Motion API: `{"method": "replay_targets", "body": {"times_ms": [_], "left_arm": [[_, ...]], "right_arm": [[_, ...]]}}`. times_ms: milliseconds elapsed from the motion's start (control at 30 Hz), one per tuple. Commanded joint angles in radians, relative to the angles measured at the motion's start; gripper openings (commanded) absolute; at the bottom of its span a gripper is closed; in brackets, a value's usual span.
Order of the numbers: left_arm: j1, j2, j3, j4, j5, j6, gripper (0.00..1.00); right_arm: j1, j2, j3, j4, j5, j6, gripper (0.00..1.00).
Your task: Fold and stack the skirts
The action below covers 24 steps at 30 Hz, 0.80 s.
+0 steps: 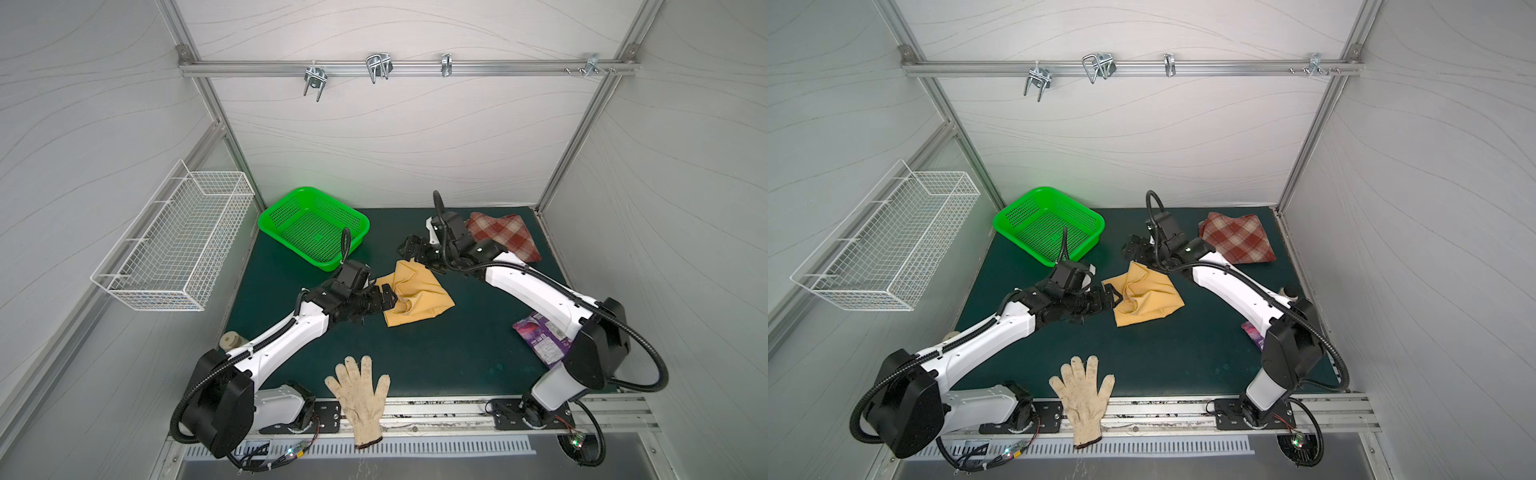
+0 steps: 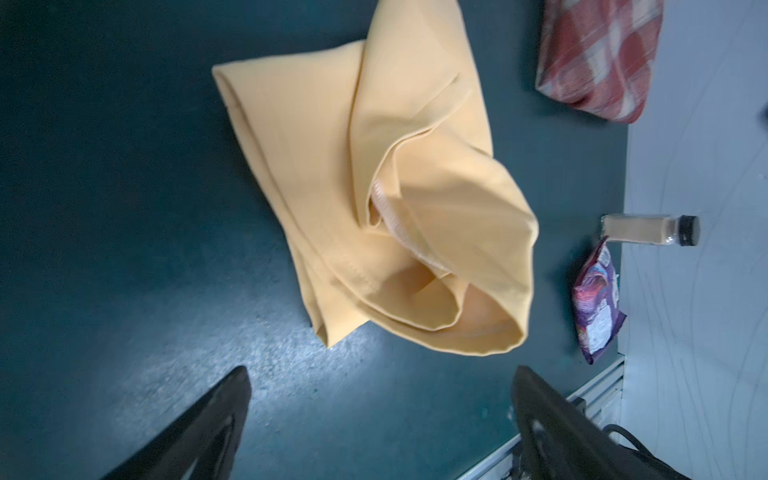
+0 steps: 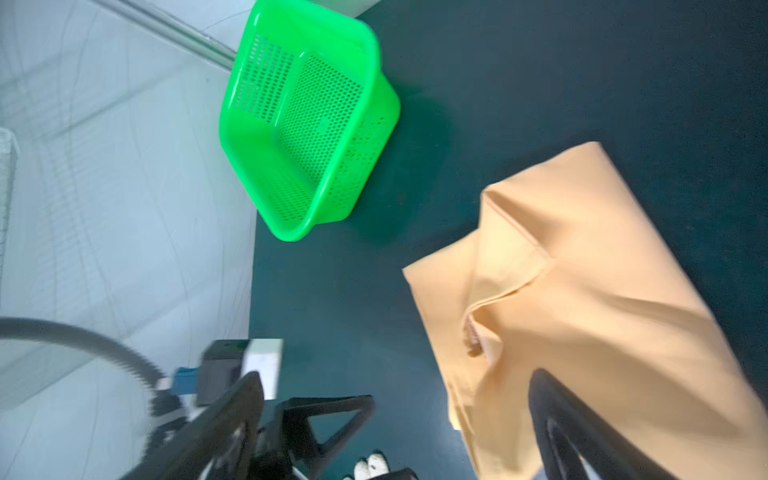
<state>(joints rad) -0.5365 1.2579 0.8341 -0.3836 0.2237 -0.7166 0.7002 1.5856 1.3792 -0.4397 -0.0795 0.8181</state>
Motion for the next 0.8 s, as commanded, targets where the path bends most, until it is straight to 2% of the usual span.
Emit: {"method": "replay_targets", "body": {"times_ms": [0,100,200,300,633,767], "left_arm": [[0.01,0.065,0.085,0.005,0.029,0.011,0.98],[0.015,0.153,0.153,0.0,0.045,0.009,0.98],[0.036,0.232,0.175,0.048,0.07,-0.013,0.98],[0.071,0.313,0.192,0.111,0.135,-0.038,0.98],[0.128,0.465,0.278,0.128,0.173,-0.026,0.98],[0.152,0.49,0.286,0.133,0.193,-0.023,0.98]], "right_arm": [[-0.066,-0.027,-0.103,0.049,-0.106,-0.047,0.99],[-0.121,-0.027,-0.191,0.179,-0.217,-0.016,0.99],[-0.149,-0.006,-0.238,0.29,-0.268,-0.013,0.99],[-0.171,0.05,-0.253,0.395,-0.362,0.025,0.99],[-0.176,0.109,-0.369,0.672,-0.492,0.153,0.99],[-0.147,0.1,-0.425,0.705,-0.519,0.161,0.99]]}}
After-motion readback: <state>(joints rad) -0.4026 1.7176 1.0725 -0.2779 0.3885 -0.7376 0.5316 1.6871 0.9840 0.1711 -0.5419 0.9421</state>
